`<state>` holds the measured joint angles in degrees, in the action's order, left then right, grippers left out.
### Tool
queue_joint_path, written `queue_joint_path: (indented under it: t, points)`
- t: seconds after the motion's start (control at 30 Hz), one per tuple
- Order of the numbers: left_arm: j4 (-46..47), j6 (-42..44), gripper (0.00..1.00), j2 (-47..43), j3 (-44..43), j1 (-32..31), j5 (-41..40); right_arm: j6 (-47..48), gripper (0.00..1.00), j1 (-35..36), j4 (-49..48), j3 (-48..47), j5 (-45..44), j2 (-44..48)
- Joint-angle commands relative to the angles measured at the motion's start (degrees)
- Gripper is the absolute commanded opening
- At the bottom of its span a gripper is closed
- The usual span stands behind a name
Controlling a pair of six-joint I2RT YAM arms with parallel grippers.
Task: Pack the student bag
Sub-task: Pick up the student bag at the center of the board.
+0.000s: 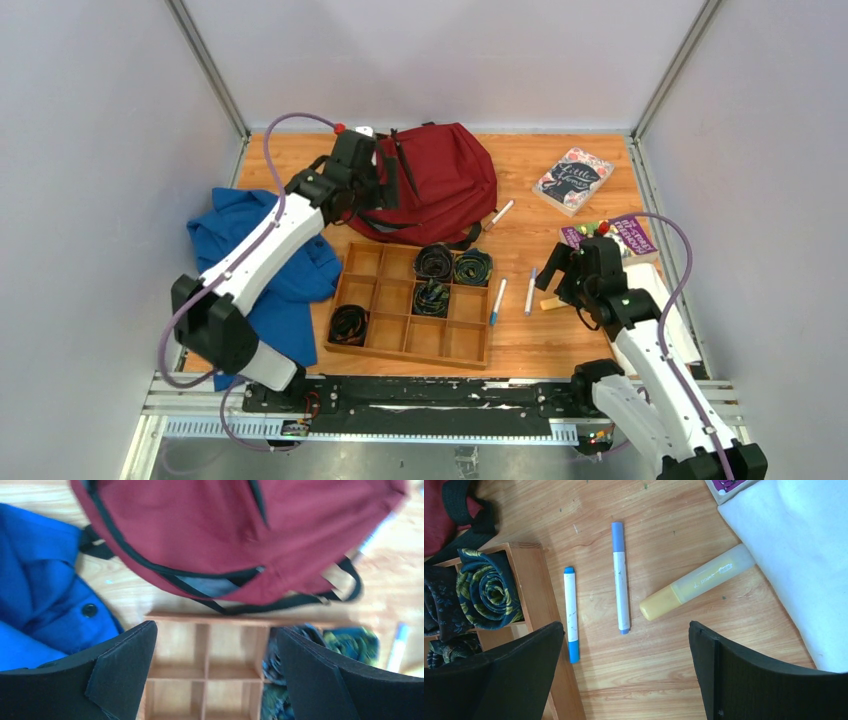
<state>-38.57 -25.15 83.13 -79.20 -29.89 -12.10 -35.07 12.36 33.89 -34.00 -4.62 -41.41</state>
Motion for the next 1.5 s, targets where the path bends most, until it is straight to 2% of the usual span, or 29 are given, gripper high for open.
queue_joint_path:
  t: [0.0,0.13,0.3,0.43,0.5,0.57,0.63,0.7,0.87,1.13,1.33,1.47]
  points:
    - [-5.1,-1.3,0.97,8.0,-5.4,8.1,-1.8,0.8,1.0,0.3,-0.6,-1.0,-0.7,-0.4]
    - [-3.0,-4.9,0.89,13.8,-6.8,11.7,-3.2,1.7,1.0,0.4,0.1,-2.4,-0.9,-1.5]
    - [2.5,-6.8,0.81,20.2,-6.1,13.8,-0.9,2.1,1.0,0.4,0.9,-2.1,-2.8,-1.5]
    - [11.8,-7.3,0.79,22.9,-2.4,14.6,0.1,2.6,1.0,0.4,1.3,-2.0,-2.6,-2.0]
    - [15.5,-7.7,0.74,24.7,-1.3,15.8,3.0,3.0,1.0,0.4,1.3,-2.1,-2.4,-2.3]
    - [17.0,-7.3,0.59,26.6,-2.9,16.3,4.8,3.4,1.0,0.4,1.6,-2.4,-2.3,-2.4]
    - [16.0,-6.5,0.33,28.1,-6.1,16.3,5.8,3.9,1.0,0.4,1.8,-2.6,-2.3,-2.4]
    - [14.6,-6.2,0.0,28.5,-9.7,16.4,8.1,4.2,1.0,0.4,2.0,-2.7,-2.5,-2.3]
    - [14.2,-9.4,0.0,25.1,-17.4,16.3,13.3,3.8,1.0,0.4,1.8,-2.1,-3.2,-2.2]
    - [15.5,-22.6,0.0,24.2,-31.4,16.4,13.4,3.4,0.99,0.4,0.7,-2.6,-2.0,-4.1]
    - [19.0,-27.6,0.0,23.2,-32.2,16.3,12.2,3.5,0.99,0.4,-0.1,-4.0,-2.3,-4.2]
    - [19.3,-29.1,0.0,22.8,-32.5,16.2,12.2,0.0,0.99,0.3,-8.1,-6.3,4.5,-6.5]
